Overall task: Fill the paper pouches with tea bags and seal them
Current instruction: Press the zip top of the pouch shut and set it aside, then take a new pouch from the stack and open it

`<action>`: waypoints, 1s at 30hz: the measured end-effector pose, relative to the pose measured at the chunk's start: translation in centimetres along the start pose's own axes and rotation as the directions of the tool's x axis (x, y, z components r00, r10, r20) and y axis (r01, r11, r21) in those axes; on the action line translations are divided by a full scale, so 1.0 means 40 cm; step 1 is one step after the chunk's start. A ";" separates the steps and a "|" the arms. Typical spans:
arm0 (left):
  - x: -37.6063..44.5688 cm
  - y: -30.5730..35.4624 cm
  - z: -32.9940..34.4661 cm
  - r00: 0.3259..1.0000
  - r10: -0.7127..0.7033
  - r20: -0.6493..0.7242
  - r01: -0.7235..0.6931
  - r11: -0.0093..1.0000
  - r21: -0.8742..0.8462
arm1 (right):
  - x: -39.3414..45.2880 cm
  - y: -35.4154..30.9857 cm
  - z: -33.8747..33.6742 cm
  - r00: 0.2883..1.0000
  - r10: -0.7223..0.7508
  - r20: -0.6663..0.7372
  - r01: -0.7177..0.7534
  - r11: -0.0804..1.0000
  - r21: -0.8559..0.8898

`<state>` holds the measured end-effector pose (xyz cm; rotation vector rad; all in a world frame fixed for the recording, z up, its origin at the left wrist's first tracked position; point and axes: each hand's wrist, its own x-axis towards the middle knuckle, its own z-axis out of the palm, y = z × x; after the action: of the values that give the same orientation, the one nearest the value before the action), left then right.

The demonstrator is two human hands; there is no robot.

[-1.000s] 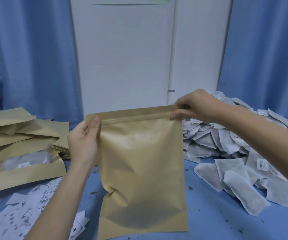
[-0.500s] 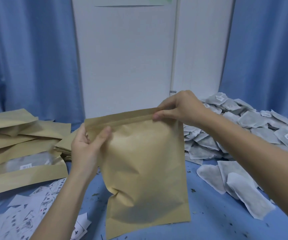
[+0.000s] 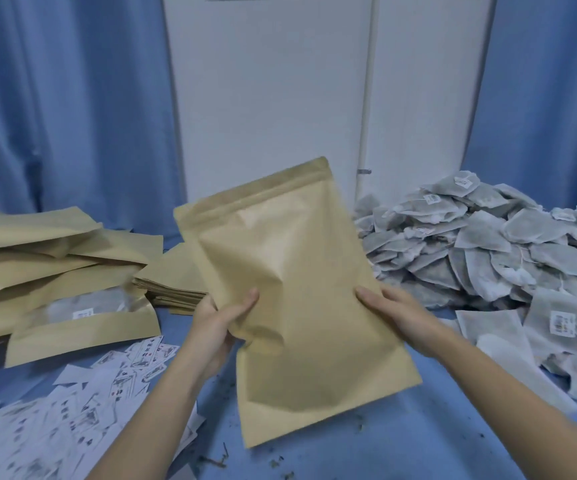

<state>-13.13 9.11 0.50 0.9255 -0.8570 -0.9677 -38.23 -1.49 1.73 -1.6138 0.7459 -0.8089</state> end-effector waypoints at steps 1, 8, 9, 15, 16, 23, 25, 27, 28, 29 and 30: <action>0.003 0.010 0.006 1.000 -0.015 -0.009 0.015 1.000 -0.011 | -0.002 0.022 0.007 1.000 -0.012 -0.018 0.013 0.998 0.064; -0.004 0.091 -0.080 0.967 -0.221 0.130 0.246 0.941 -0.234 | 0.037 0.028 0.107 0.998 0.021 -0.065 0.011 0.885 0.466; -0.010 0.098 -0.116 0.968 -0.215 0.131 0.244 0.930 -0.274 | 0.061 0.019 0.137 0.998 0.038 -0.048 -0.010 0.873 0.488; 0.007 0.168 -0.318 0.995 -0.056 -0.086 -0.014 0.756 -0.654 | 0.374 -0.244 0.600 0.993 0.017 0.121 -0.074 0.873 0.482; 0.022 0.186 -0.334 0.987 -0.056 -0.149 -0.056 0.755 -0.653 | 0.408 -0.286 0.693 0.976 -0.016 0.215 -0.083 0.893 0.442; 0.117 0.230 -0.415 0.947 -0.093 -0.308 -0.080 0.860 -0.505 | 0.517 -0.255 0.924 0.974 0.026 0.226 -0.021 0.999 -0.024; 0.145 0.200 -0.408 0.933 -0.162 -0.321 -0.003 0.890 -0.457 | 0.541 -0.183 0.867 0.989 -0.019 0.145 0.043 0.986 -0.162; 0.174 0.164 -0.386 0.919 -0.243 -0.311 0.088 0.894 -0.439 | 0.572 -0.114 0.789 0.997 -0.063 0.052 0.077 0.932 -0.354; 0.190 0.145 -0.373 0.915 -0.269 -0.302 0.120 0.894 -0.432 | 0.583 -0.083 0.744 0.996 -0.090 0.022 0.089 0.869 -0.487; 0.207 0.127 -0.359 0.911 -0.288 -0.295 0.143 0.892 -0.429 | 0.593 -0.051 0.701 0.993 -0.117 0.015 0.102 0.783 -0.614; 0.220 0.109 -0.346 0.906 -0.309 -0.291 0.166 0.888 -0.428 | 0.603 -0.018 0.660 0.990 -0.136 0.027 0.114 0.687 -0.717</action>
<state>3.45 5.57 1.10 0.8285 -0.2254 -1.0972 -2.81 -6.58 1.57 -2.3889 1.0665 -0.6627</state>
